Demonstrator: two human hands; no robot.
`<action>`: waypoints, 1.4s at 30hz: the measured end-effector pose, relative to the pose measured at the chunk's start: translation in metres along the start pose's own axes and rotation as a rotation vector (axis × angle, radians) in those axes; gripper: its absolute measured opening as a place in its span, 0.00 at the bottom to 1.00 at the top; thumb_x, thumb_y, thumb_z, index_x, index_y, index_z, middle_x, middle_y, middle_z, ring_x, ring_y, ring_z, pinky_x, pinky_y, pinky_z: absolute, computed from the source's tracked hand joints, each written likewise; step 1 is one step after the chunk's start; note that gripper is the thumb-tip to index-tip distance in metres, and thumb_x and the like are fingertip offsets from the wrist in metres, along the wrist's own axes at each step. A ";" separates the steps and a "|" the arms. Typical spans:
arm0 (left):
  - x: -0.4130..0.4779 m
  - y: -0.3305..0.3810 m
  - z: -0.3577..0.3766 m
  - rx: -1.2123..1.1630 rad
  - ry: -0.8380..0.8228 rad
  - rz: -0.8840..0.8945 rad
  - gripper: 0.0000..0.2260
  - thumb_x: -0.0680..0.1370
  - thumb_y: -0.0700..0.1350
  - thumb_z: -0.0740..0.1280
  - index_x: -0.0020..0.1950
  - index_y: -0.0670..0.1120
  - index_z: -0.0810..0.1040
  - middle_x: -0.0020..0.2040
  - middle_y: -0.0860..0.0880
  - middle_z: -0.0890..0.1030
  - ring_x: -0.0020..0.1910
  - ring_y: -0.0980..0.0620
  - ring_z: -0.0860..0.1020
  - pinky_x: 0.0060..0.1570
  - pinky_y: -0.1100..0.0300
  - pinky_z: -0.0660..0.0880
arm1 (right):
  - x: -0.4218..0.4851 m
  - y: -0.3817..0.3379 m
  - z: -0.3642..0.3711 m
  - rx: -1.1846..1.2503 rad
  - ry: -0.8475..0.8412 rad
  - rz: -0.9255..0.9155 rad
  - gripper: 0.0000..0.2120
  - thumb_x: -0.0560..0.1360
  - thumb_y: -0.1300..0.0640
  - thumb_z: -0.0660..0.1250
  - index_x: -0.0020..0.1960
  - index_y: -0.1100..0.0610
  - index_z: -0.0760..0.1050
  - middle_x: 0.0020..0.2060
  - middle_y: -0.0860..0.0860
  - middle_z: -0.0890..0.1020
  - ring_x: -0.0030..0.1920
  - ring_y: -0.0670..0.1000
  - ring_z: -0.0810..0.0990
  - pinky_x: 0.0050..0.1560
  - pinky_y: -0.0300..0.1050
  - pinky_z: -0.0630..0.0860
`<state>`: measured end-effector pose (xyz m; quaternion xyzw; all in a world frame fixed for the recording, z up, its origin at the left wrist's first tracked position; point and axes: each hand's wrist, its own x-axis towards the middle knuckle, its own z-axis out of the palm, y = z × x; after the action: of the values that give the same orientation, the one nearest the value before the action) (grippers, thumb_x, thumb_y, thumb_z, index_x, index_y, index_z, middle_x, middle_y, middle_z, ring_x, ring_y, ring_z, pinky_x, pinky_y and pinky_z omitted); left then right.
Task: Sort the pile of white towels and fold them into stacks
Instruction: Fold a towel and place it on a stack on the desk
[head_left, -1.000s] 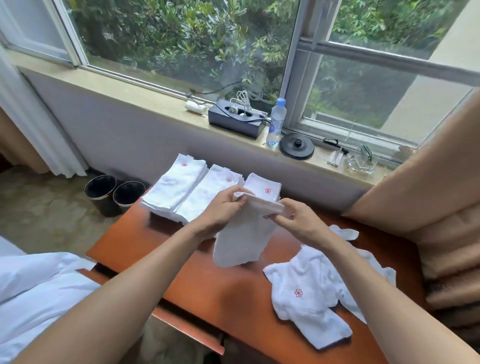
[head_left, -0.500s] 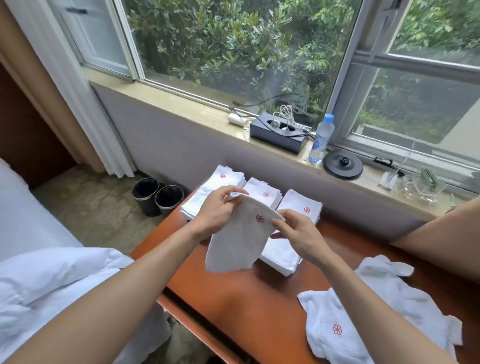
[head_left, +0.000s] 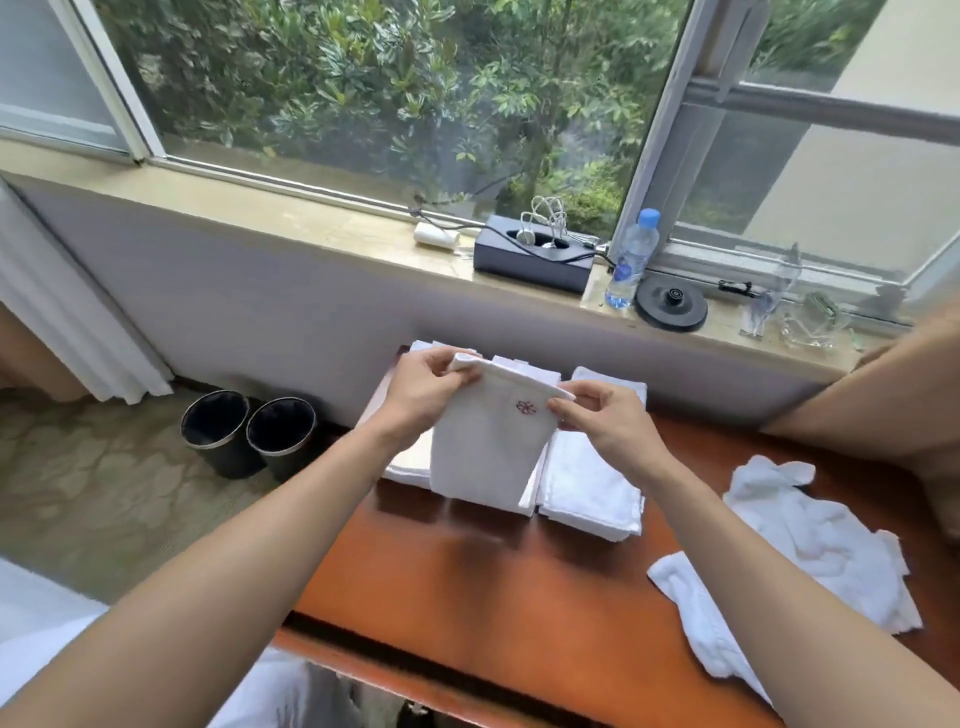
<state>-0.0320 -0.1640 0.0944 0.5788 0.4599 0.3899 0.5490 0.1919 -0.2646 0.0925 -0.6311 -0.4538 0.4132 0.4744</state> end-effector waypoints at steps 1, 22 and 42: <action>0.004 -0.001 -0.003 0.001 -0.031 0.001 0.07 0.78 0.37 0.73 0.56 0.40 0.85 0.45 0.53 0.86 0.44 0.57 0.82 0.48 0.64 0.78 | -0.001 0.000 0.002 -0.024 0.021 -0.002 0.06 0.78 0.60 0.75 0.54 0.58 0.84 0.45 0.55 0.89 0.45 0.49 0.85 0.50 0.45 0.83; 0.051 -0.024 0.018 0.216 -0.120 0.009 0.06 0.81 0.40 0.71 0.57 0.43 0.84 0.52 0.43 0.86 0.47 0.52 0.82 0.51 0.57 0.79 | 0.040 0.025 -0.011 -0.112 0.102 -0.007 0.08 0.79 0.59 0.73 0.57 0.58 0.82 0.50 0.57 0.86 0.51 0.54 0.85 0.54 0.51 0.84; 0.256 -0.141 0.067 0.410 -0.217 0.016 0.03 0.79 0.53 0.71 0.46 0.59 0.84 0.38 0.59 0.84 0.32 0.60 0.75 0.40 0.58 0.74 | 0.204 0.136 -0.008 -0.166 0.360 0.152 0.08 0.83 0.54 0.67 0.61 0.49 0.76 0.47 0.47 0.79 0.44 0.47 0.80 0.47 0.39 0.77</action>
<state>0.0870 0.0599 -0.0658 0.7204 0.4632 0.2280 0.4631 0.2739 -0.0885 -0.0572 -0.7640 -0.3455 0.2894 0.4617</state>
